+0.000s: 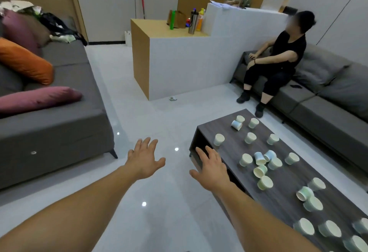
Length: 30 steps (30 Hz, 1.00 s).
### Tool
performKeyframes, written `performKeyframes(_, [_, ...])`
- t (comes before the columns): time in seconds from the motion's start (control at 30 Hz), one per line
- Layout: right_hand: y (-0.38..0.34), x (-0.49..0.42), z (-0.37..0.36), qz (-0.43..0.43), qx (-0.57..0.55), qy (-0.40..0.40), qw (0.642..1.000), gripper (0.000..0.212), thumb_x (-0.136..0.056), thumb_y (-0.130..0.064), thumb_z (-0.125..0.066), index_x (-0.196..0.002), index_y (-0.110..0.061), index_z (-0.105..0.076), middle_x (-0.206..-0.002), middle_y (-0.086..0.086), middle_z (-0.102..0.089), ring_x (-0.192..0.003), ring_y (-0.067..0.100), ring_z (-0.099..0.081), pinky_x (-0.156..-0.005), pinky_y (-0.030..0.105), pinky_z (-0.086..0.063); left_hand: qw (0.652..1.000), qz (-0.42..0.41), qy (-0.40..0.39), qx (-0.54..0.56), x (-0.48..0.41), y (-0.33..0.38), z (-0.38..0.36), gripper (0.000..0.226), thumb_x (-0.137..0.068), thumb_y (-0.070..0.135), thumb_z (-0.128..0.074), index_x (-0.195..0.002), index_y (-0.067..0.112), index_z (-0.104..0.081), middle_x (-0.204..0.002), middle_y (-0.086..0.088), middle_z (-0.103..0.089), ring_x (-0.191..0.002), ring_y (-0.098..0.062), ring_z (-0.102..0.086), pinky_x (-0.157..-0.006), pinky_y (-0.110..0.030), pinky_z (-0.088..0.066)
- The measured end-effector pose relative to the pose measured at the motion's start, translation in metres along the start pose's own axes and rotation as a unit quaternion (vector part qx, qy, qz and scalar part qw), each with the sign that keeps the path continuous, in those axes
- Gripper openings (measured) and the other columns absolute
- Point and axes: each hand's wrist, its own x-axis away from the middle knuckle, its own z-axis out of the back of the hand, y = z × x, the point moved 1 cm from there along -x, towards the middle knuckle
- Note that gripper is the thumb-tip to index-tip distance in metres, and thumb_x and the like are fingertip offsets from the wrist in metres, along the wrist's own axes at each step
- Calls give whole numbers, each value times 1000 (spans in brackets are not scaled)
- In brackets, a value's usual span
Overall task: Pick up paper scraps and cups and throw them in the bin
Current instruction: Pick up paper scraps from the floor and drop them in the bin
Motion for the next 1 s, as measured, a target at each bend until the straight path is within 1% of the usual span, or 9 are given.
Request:
performKeyframes(0.07, [5, -50, 7, 0, 4, -1, 1000, 80, -89, -54, -54, -154, -36, -11, -163, 0, -3, -149, 22, 1, -116, 47, -23, 1000, -5, 0, -8, -47, 3, 8, 79, -89, 61, -42, -152, 26, -9, -161, 0, -2, -148, -24, 4, -116, -50, -14])
performKeyframes(0.2, [12, -159, 24, 28, 4, -4, 1000, 81, -90, -55, -53, -155, -34, -9, -163, 1, -2, -149, 23, 2, -116, 50, -21, 1000, -10, 10, -16, -142, 18, 28, 79, -90, 60, -41, -153, 25, -8, -161, 0, 0, -148, -23, 6, -117, -49, -12])
performKeyframes(0.33, [14, -258, 53, 59, 7, -10, 998, 82, -91, -55, -51, -155, -35, -4, -163, -1, 3, -150, 23, 6, -118, 52, -16, 999, 6, 17, -35, -228, 32, 58, 78, -91, 59, -41, -153, 25, -8, -161, 0, -1, -148, -23, 5, -118, -49, -12])
performKeyframes(0.43, [15, -332, 79, 73, 15, 1, 997, 81, -91, -55, -50, -155, -35, -4, -163, 0, 2, -149, 23, 6, -117, 52, -17, 999, 16, 36, -30, -294, 41, 78, 78, -90, 59, -41, -152, 25, -9, -161, 0, -2, -148, -23, 5, -117, -49, -13])
performKeyframes(0.63, [-7, -470, 101, 83, 24, -6, 996, 82, -90, -56, -50, -155, -35, -4, -163, 0, 2, -150, 23, 5, -116, 51, -17, 999, 24, 25, -28, -423, 21, 102, 77, -90, 61, -39, -152, 26, -10, -162, 0, -1, -148, -23, 7, -117, -49, -10])
performKeyframes(0.77, [-26, -567, 103, 62, 27, -3, 998, 82, -90, -56, -51, -155, -34, -5, -163, 0, 1, -150, 23, 5, -116, 50, -18, 999, 0, 20, -29, -528, 0, 118, 78, -89, 61, -39, -152, 25, -11, -161, -1, -2, -148, -23, 6, -117, -50, -11])
performKeyframes(0.87, [-36, -626, 112, 33, 29, -12, 999, 81, -91, -56, -51, -155, -34, -6, -163, -1, 1, -150, 22, 5, -115, 49, -19, 1000, -13, -4, -28, -598, -14, 139, 78, -89, 61, -40, -152, 25, -11, -161, -2, -3, -148, -24, 5, -116, -50, -11])
performKeyframes(1.0, [-40, -698, 124, -7, 2, -5, 1000, 80, -91, -55, -52, -155, -34, -8, -163, 0, -1, -150, 22, 4, -115, 47, -22, 999, -28, -21, -36, -681, -21, 169, 78, -89, 60, -41, -152, 24, -13, -161, -2, -5, -148, -25, 2, -116, -51, -13])
